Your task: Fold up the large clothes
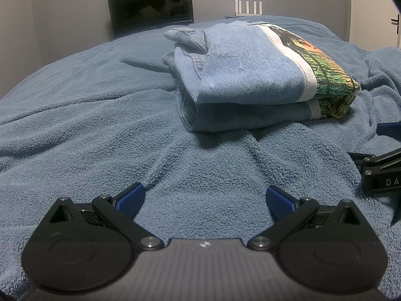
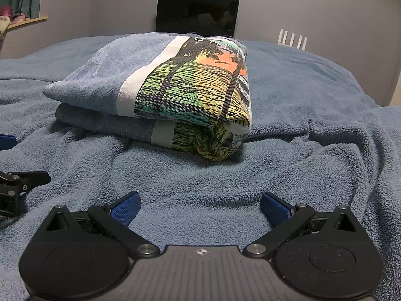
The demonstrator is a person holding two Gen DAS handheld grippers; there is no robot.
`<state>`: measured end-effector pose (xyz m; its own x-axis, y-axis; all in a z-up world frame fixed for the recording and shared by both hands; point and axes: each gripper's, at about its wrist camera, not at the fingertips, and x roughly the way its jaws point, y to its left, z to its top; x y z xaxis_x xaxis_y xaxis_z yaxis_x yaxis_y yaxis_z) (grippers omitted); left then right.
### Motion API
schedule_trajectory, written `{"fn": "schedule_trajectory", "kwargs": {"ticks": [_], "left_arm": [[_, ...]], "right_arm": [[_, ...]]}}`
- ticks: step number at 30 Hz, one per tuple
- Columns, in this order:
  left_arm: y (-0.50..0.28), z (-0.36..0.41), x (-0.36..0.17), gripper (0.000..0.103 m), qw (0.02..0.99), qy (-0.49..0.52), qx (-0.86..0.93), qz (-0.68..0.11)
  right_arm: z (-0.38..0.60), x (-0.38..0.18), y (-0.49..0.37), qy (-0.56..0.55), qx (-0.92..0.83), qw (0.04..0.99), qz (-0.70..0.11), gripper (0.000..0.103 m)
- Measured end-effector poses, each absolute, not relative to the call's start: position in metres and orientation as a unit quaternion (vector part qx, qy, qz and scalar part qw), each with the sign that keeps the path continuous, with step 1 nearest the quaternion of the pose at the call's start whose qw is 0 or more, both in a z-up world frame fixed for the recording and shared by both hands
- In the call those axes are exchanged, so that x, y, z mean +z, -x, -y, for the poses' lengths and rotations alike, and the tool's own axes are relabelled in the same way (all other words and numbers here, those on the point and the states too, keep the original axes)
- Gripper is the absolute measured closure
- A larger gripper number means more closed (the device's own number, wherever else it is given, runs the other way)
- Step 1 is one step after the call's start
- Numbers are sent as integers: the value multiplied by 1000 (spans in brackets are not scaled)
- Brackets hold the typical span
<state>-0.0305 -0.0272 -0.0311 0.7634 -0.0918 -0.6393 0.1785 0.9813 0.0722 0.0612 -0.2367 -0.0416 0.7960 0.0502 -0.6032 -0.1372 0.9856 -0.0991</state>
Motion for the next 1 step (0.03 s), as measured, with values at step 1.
{"fn": "schedule_trajectory", "kwargs": {"ticks": [1], "left_arm": [[30,27,-31,0,937,-65,-72,-336]], "right_arm": [[237,-42,-61,69,50,945,-314,0]]}}
